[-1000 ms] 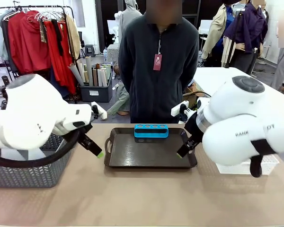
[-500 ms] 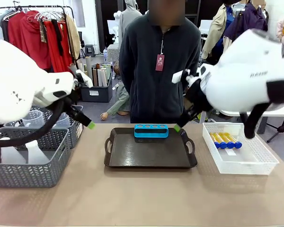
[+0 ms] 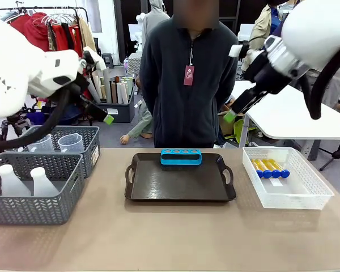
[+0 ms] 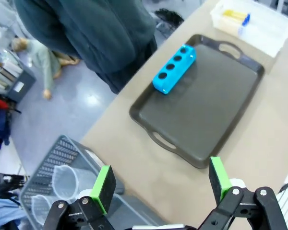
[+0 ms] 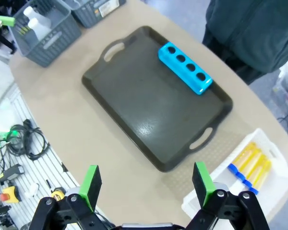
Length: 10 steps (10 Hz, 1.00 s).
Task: Prepare the laboratory tools.
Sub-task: Pick up one Large Measuring Cup and place it on the Handle tray.
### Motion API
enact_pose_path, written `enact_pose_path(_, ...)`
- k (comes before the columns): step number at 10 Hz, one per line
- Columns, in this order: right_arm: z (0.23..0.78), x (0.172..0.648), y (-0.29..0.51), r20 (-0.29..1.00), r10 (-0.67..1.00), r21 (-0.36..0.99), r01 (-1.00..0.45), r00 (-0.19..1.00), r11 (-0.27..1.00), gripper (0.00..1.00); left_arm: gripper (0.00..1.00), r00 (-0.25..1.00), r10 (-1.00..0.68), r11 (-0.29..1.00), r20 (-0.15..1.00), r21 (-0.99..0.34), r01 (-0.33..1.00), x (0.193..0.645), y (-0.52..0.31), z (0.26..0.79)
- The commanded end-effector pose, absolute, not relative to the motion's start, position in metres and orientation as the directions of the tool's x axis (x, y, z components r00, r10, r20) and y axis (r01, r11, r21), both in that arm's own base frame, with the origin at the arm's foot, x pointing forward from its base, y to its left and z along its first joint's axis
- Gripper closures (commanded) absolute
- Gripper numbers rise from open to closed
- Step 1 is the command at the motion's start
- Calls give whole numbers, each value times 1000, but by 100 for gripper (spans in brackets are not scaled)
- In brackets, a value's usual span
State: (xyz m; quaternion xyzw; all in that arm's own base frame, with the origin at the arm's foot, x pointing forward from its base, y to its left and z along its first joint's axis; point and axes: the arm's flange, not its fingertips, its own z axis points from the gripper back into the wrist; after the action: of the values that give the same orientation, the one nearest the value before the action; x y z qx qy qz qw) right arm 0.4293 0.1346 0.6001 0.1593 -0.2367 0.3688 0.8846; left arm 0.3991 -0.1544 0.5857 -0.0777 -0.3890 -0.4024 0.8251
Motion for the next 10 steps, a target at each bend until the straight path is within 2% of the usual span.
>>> enact_pose_path(1, 615, 443, 121, 552, 572, 135, -741, 607, 657, 0, 0, 377, -622, 656, 686, 194, 730, 409, -146, 609)
enact_pose_path(4, 639, 449, 112, 595, 554, 98, -737, 582, 669, 0, 0, 409, -612, 644, 677, 126, 755, 415, -146, 635)
enact_pose_path(5, 625, 438, 122, 637, 559, -27, -710, 531, 704, 0, 0, 385, -607, 664, 695, 177, 727, 409, -145, 624)
enact_pose_path(6, 639, 443, 110, 572, 547, 99, -713, 612, 694, 0, 0, 385, -607, 664, 695, 177, 727, 409, -145, 624)
enact_pose_path(9, 638, 443, 115, 583, 552, 66, -712, 596, 699, 0, 0, 395, -614, 661, 683, 171, 731, 410, -147, 631)
enact_pose_path(10, 641, 445, 118, 608, 580, 52, -756, 542, 653, 0, 0, 393, -623, 635, 676, 143, 759, 408, -150, 633)
